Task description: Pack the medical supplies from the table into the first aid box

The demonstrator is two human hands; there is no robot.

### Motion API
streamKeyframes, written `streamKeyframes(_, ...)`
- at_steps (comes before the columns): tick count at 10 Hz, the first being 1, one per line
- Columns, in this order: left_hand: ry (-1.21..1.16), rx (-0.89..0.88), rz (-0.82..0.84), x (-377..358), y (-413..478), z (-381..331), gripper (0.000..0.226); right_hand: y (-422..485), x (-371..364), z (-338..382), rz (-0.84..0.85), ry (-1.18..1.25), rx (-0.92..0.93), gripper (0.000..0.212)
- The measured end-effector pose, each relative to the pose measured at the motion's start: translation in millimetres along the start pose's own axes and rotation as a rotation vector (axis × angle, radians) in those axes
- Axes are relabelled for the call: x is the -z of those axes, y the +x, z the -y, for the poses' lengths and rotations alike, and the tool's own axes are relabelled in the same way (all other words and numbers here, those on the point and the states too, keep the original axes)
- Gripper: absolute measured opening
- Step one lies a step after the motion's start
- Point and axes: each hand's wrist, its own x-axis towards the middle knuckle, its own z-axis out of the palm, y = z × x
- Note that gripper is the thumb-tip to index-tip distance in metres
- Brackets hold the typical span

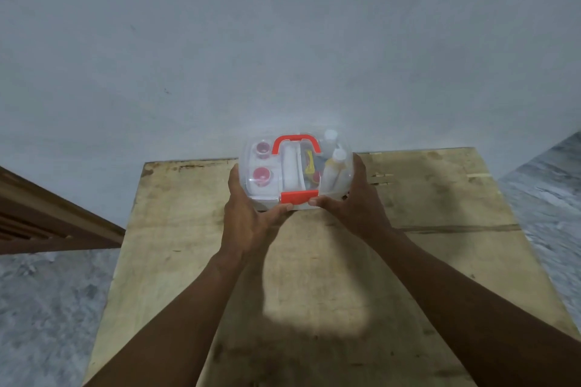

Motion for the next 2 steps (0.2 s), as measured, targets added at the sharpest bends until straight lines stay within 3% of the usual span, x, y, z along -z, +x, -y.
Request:
streamKeyframes(1, 0.039, 0.011, 0.037, 3.8, 4.9, 0.4, 0.098, 1.9, 2.4, 3.4, 0.038, -0.038, -0.009, 0.116)
streamKeyframes(2, 0.066, 0.072, 0.102, 8.6, 3.7, 1.4, 0.129, 2.7, 7.7, 3.7, 0.122, -0.060, -0.034, 0.122)
